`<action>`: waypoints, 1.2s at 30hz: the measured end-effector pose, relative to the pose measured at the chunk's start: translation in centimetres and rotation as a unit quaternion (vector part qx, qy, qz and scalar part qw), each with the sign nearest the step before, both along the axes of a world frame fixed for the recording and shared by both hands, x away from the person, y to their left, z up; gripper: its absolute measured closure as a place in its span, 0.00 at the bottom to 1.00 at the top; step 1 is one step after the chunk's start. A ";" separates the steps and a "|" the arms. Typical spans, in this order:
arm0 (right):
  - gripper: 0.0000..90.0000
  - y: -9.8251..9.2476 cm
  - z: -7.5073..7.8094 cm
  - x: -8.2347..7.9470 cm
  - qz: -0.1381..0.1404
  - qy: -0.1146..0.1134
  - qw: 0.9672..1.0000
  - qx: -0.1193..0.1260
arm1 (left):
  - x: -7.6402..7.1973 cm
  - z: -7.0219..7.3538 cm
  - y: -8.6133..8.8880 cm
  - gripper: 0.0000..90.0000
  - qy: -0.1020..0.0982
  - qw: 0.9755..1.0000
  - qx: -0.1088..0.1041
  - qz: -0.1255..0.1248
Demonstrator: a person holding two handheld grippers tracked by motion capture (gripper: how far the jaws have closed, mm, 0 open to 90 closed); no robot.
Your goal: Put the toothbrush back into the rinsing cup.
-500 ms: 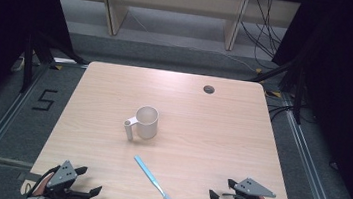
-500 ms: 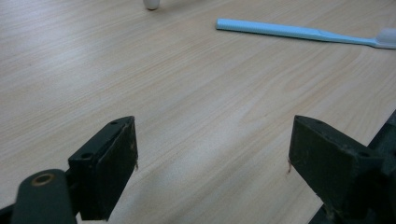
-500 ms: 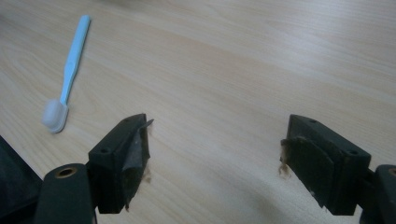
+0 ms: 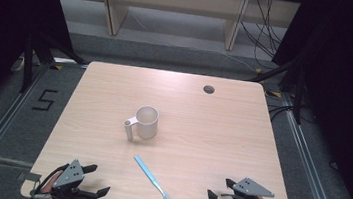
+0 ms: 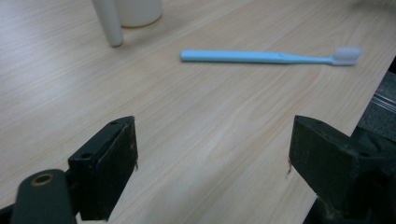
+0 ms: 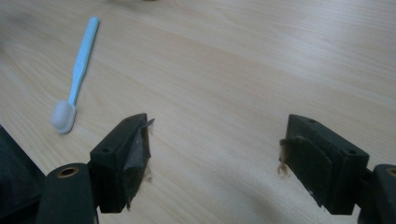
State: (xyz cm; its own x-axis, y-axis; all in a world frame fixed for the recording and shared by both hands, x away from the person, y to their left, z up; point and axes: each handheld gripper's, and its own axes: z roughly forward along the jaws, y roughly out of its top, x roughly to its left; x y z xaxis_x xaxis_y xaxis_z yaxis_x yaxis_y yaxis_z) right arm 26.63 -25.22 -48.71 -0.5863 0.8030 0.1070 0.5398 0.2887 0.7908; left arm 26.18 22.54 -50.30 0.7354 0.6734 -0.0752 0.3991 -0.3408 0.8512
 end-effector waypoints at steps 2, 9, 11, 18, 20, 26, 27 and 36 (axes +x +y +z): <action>0.26 0.0 0.0 0.0 0.001 0.000 1.000 -0.002 | 0.4 0.3 -0.6 0.16 -0.008 1.000 0.004 -0.016; 0.26 -0.1 0.1 0.0 0.000 -0.006 1.000 0.004 | 1.5 2.2 -3.3 0.19 -0.056 0.995 0.029 -0.083; 0.27 -0.1 0.1 0.0 -0.001 -0.004 1.000 0.005 | 1.9 2.7 -3.9 0.25 -0.057 0.992 0.045 -0.103; 0.27 -0.1 0.1 0.0 0.002 -0.002 1.000 0.004 | 3.4 3.4 -6.1 0.24 -0.051 0.983 0.082 -0.155; 0.27 -0.1 0.1 0.0 0.003 -0.003 1.000 0.004 | 3.8 3.5 -6.7 0.25 -0.059 0.978 0.106 -0.169; 0.27 0.0 0.1 -0.1 0.004 0.010 1.000 0.007 | 5.2 3.4 -8.3 0.29 -0.053 0.967 0.154 -0.198; 0.28 -0.1 0.1 -0.1 0.004 0.008 1.000 0.006 | 5.4 3.2 -8.6 0.29 -0.049 0.966 0.157 -0.202; 0.28 -0.1 0.0 0.0 0.006 0.015 1.000 0.013 | 6.9 3.8 -10.9 0.32 -0.020 0.946 0.215 -0.241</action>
State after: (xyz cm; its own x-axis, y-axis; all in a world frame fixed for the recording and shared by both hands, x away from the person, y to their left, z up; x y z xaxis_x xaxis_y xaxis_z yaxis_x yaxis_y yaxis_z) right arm 26.64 -25.34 -48.70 -0.5921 0.7928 0.1445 0.5595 0.2754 0.7817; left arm 33.05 11.63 -46.54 0.9615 0.2208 0.1635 0.0793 -0.7928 0.6043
